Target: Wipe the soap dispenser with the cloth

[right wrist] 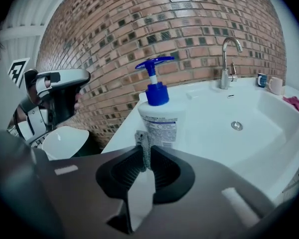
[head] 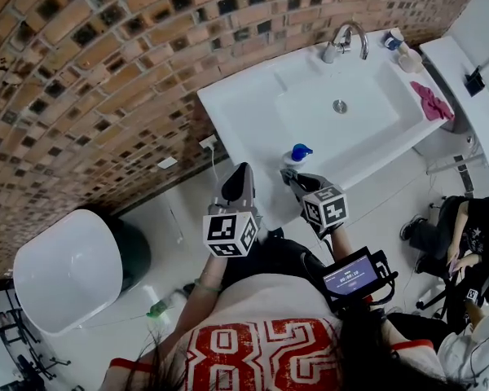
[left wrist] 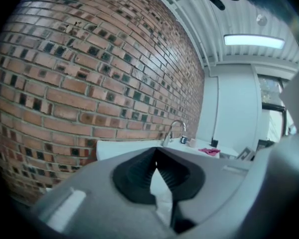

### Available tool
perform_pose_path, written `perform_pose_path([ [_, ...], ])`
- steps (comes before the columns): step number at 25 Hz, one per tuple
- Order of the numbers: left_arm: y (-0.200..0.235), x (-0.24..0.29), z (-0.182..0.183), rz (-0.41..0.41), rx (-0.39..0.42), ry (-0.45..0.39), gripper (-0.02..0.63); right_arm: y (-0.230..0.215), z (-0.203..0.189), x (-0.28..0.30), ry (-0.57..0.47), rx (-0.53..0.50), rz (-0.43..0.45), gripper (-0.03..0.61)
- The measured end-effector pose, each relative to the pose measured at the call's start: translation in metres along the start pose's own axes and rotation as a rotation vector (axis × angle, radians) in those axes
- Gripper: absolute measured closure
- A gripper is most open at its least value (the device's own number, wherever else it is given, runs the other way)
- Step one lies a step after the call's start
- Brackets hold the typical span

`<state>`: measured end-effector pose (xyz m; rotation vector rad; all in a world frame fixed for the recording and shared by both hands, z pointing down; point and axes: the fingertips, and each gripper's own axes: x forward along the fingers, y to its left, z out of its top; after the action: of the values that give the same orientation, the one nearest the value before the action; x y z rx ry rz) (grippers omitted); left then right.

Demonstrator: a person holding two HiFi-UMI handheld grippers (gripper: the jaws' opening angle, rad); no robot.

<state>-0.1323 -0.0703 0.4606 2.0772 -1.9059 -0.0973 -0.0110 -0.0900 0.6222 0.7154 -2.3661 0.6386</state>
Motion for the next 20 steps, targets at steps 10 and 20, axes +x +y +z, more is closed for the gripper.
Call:
perform_pose_path([
  [10,0.018,-0.008,0.005,0.055,-0.005,-0.012,0.61,-0.003,0.001,0.01,0.071,-0.012,-0.001,0.528],
  [20,0.011,-0.001,0.002,0.029,0.0,0.0,0.611,-0.05,-0.015,-0.015,0.094,0.051,-0.105,0.528],
])
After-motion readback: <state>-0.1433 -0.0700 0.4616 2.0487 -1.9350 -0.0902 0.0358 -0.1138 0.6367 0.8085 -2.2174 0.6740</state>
